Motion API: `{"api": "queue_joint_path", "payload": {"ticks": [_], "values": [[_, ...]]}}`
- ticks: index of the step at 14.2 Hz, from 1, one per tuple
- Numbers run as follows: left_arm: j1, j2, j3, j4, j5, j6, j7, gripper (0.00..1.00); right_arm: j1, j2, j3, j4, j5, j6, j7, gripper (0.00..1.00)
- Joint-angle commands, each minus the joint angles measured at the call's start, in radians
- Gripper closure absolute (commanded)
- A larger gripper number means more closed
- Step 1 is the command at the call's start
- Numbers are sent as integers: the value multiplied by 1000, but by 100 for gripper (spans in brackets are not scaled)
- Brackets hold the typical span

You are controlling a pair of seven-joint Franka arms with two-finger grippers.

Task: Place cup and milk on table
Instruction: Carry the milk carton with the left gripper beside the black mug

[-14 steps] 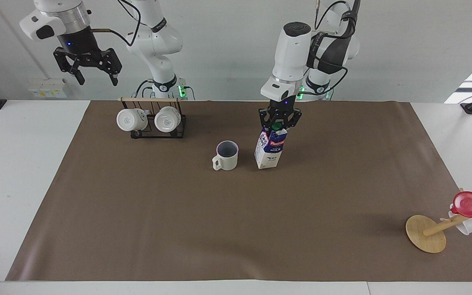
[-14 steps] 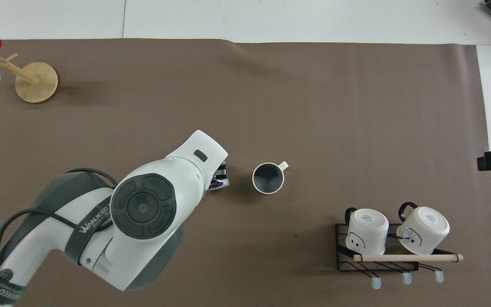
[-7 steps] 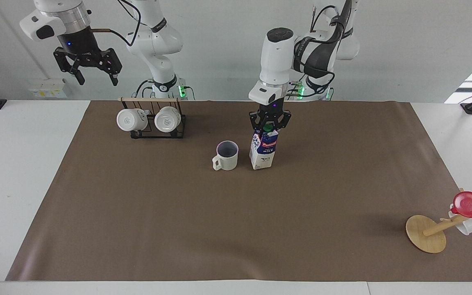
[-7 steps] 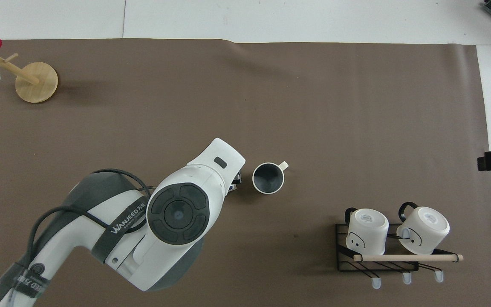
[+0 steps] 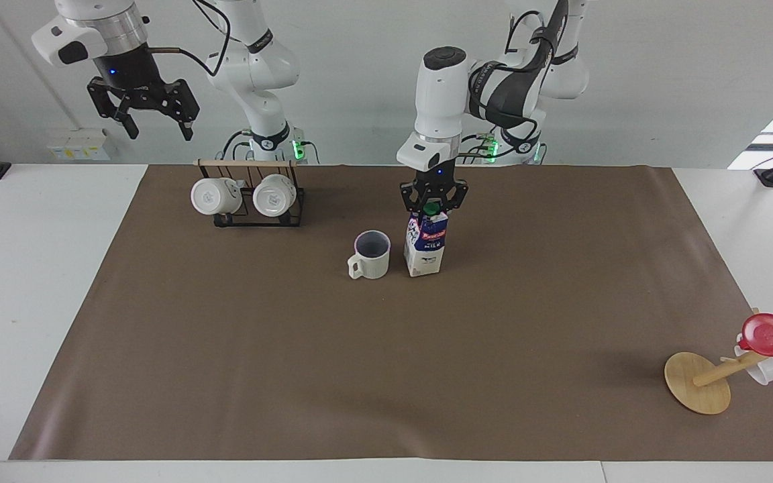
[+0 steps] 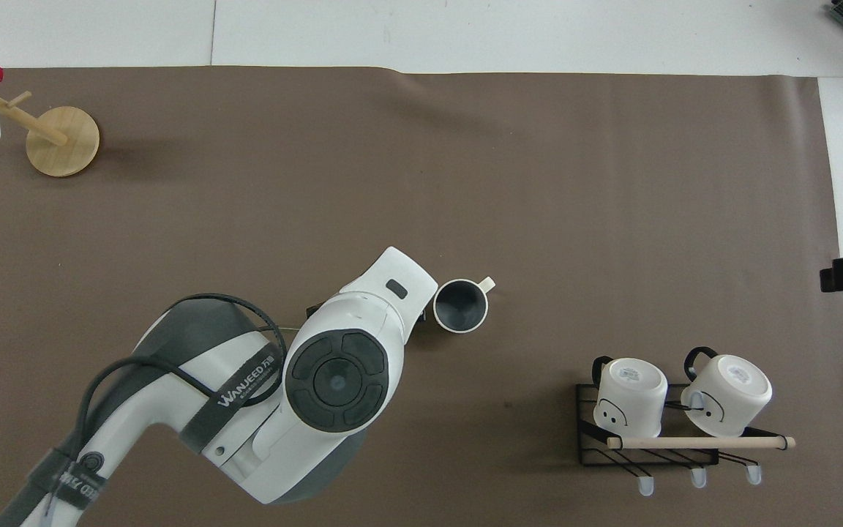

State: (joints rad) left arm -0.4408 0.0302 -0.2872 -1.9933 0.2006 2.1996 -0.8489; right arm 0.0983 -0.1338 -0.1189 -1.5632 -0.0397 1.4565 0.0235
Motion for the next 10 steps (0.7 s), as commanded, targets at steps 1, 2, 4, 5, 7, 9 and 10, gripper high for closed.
{"api": "queue_joint_path", "payload": {"ticks": [1,2,4,5,7,9,10], "values": [[-19,20,14,25,36,6,-24,46,-6,-7,-1,-1,23,-4,22,0],[-21,20,13,24,42,11,-24,46,-8,-7,-1,-1,23,-4,21,0],[-21,33,14,25,43,9,-24,44,-6,-9,-1,-1,23,-4,22,0],[-21,33,13,25,43,9,-24,39,-6,-9,-1,-1,23,-5,21,0],[-21,33,13,25,43,11,-24,26,-6,-9,-1,-1,24,-7,22,0],[-21,34,13,25,43,9,-24,17,-8,6,-1,11,56,-30,22,0],[-21,34,14,25,43,9,-24,6,-11,8,-2,12,60,-39,22,0]]}}
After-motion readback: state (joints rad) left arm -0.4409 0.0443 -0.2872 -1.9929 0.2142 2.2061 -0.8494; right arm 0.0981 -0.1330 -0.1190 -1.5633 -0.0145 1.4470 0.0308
